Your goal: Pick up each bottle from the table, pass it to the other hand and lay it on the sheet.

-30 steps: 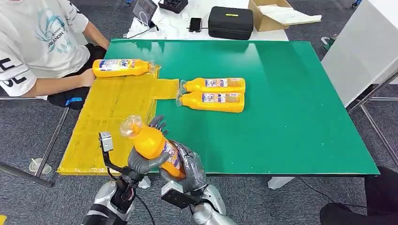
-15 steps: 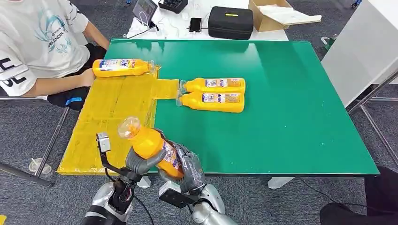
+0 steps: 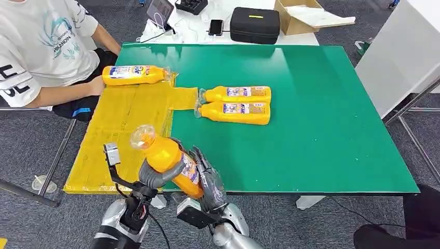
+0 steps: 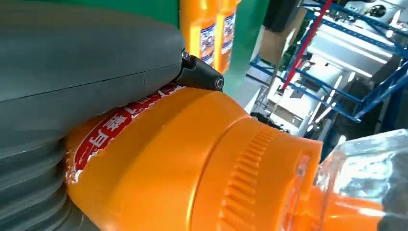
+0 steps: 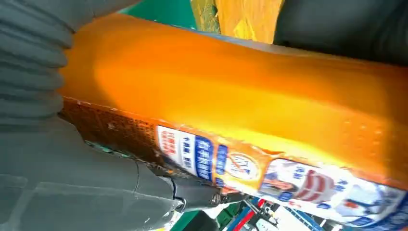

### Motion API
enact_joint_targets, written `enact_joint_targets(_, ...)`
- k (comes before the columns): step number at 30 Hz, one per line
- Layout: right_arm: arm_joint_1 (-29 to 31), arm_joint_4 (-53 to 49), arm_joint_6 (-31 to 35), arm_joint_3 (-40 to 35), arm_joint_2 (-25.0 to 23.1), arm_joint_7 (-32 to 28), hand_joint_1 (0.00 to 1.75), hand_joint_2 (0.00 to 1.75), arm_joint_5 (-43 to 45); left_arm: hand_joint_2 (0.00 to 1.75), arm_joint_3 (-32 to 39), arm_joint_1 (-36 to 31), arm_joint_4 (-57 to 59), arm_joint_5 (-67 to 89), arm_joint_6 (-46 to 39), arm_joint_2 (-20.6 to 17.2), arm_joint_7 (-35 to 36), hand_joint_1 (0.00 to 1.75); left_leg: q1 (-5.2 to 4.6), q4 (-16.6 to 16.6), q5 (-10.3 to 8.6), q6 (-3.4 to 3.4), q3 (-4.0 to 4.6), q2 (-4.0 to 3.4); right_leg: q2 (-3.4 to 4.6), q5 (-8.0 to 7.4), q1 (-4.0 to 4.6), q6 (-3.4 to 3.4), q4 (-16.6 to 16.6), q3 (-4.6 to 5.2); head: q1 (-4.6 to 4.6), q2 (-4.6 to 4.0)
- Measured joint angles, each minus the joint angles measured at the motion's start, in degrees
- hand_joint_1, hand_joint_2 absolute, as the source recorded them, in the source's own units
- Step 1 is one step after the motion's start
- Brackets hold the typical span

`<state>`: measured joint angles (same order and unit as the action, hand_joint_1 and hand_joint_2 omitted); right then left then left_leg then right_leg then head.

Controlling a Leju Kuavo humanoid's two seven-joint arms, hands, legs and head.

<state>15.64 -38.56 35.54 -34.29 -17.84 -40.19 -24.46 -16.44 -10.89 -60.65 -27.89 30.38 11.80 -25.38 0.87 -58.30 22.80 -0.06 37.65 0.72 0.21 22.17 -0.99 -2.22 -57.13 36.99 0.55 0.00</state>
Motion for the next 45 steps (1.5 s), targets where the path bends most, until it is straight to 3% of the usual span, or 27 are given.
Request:
enact_joint_targets(9, -0.49, -1.88, -3.19, 1.09, -0.04, 0.00, 0.00, 0.00, 2.28, 1.75, 0.15, 0.01, -0.99, -0.39, -1.01, 0.00, 0.02, 1.75, 0.00, 0.00, 0.00, 0.00, 0.00, -0.02, 0.00, 0.00, 0.00, 0.00, 0.00, 0.00, 0.02, 0.00)
enact_joint_targets(16, -4.80, -15.25, -14.08, 3.13, 0.90, 0.00, 0.00, 0.00, 8.40, 1.75, 2.36, -0.31, -1.79, 0.90, -6.21, 0.02, -0.86, 1.75, 0.00, 0.00, 0.00, 0.00, 0.01, -0.01, 0.00, 0.00, 0.00, 0.00, 0.00, 0.01, 0.00, 0.00)
enact_joint_targets(21, -8.57, -26.80, -13.02, 4.41, 2.30, 0.00, 0.00, 0.00, 11.43, 1.75, 5.36, -1.29, -1.79, 8.20, -14.50, 0.04, -5.40, 1.75, 0.00, 0.00, 0.00, 0.00, 0.00, -0.02, 0.00, 0.00, 0.00, 0.00, 0.00, 0.02, 0.00, 0.00)
enact_joint_targets(26, -10.96, -38.04, -9.21, 4.37, 3.67, 0.00, 0.00, 0.00, 14.12, 1.75, 8.80, -5.45, -1.08, 28.78, -40.18, -0.11, -13.22, 1.75, 0.01, 0.00, -0.02, -0.01, 0.00, -0.01, 0.00, -0.02, 0.01, 0.01, 0.00, 0.01, 0.00, 0.00)
enact_joint_targets(33, -11.38, -47.15, -3.95, 2.56, 4.74, 0.00, 0.00, 0.00, 15.08, 1.75, 12.20, -14.60, 7.15, 50.71, -62.53, -2.45, -14.32, 1.75, 0.02, 0.00, -0.08, 0.00, -0.03, 0.00, 0.00, -0.03, 0.02, 0.01, -0.02, -0.03, -0.02, 0.00)
enact_joint_targets(35, -11.36, -47.78, -3.71, 2.43, 4.79, 0.00, 0.00, 0.00, 15.63, 1.75, 12.15, -16.22, 9.62, 57.11, -66.68, -2.98, -13.44, 1.75, 0.02, 0.00, -0.08, 0.00, -0.04, -0.01, 0.00, -0.03, 0.02, 0.01, -0.02, -0.04, 0.00, 0.00)
enact_joint_targets(36, -11.35, -48.37, -3.78, 2.38, 4.94, 0.00, 0.00, 0.00, 16.55, 1.75, 12.24, -17.96, 12.61, 70.63, -69.27, -4.22, -9.59, 1.75, 0.01, 0.00, -0.08, 0.00, -0.03, -0.01, 0.00, -0.03, 0.01, 0.01, -0.03, -0.06, 0.00, 0.00)
enact_joint_targets(39, -11.34, -48.57, -4.66, 2.34, 5.05, 0.00, 0.00, 0.00, 17.46, 1.75, 12.50, -19.66, 15.91, 87.99, -69.42, -5.95, -4.78, 1.75, 0.01, 0.00, -0.07, -0.01, -0.03, -0.05, 0.00, -0.03, 0.01, 0.01, -0.03, -0.05, 0.00, 0.02)
enact_joint_targets(45, -11.58, -48.57, -5.59, 2.45, 5.49, 0.00, 0.00, 0.00, 17.90, 1.75, 13.03, -21.24, 22.07, 94.38, -69.48, -9.00, -3.08, 1.75, 0.02, 0.00, -0.06, -0.02, -0.03, -0.12, 0.07, -0.03, 0.02, 0.01, -0.03, 0.00, 0.00, 0.00)
